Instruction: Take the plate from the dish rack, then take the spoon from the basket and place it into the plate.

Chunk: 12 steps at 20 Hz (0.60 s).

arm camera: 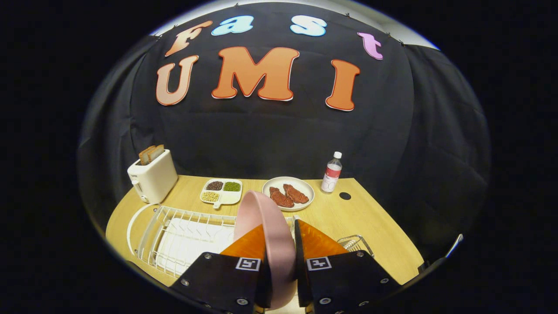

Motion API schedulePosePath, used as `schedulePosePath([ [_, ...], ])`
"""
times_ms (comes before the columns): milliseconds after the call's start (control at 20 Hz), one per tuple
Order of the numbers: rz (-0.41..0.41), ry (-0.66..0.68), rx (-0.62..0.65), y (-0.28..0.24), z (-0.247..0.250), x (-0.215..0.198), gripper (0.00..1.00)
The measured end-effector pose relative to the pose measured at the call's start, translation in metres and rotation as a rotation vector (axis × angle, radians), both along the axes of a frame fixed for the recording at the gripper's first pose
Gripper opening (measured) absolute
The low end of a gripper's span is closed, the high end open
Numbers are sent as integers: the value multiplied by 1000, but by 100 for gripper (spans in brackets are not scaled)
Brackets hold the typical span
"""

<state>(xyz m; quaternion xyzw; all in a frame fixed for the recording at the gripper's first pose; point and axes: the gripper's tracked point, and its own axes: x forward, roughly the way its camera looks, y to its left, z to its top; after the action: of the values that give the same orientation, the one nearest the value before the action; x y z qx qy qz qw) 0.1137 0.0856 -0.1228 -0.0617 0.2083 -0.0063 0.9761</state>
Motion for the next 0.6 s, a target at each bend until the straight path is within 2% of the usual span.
schedulePosePath([
  [600, -20, 51, 114, 3, -20, -127, 24],
])
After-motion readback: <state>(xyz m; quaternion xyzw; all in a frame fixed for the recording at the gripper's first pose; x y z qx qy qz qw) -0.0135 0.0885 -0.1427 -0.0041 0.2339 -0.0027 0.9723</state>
